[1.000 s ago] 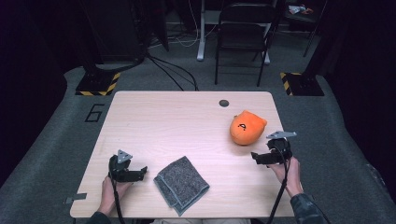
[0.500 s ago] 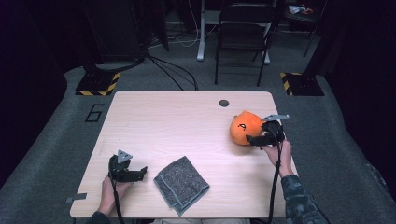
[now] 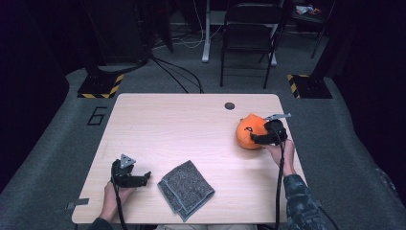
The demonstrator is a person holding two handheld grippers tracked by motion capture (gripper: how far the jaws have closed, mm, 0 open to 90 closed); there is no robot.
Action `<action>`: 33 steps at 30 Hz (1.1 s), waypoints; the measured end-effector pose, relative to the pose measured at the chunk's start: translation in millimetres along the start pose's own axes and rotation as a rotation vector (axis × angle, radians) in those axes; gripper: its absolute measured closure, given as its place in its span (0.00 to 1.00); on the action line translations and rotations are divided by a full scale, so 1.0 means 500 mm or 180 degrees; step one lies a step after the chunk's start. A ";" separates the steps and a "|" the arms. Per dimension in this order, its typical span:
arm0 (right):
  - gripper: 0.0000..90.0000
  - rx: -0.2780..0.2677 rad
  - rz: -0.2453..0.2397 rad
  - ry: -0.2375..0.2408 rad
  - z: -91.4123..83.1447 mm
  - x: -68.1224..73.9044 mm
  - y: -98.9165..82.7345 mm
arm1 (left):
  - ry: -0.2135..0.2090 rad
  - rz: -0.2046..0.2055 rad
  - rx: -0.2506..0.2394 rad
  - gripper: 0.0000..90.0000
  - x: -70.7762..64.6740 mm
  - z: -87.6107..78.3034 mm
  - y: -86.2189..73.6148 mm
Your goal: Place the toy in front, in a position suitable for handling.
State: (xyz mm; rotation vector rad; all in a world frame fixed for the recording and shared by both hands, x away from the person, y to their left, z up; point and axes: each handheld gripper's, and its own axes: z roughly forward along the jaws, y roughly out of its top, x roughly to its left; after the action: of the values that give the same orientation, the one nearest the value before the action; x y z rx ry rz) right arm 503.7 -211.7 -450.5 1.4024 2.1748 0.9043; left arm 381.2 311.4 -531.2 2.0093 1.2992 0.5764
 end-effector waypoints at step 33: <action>0.80 -0.0464 -0.0233 0.0351 -0.029 0.065 0.008 | -0.0003 -0.0001 0.0016 0.06 0.000 -0.001 0.001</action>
State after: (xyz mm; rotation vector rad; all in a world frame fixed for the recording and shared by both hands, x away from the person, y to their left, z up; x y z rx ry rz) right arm 483.4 -185.4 -436.8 1.2228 2.1750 1.1122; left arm 381.0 311.4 -530.8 2.0132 1.3015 0.5724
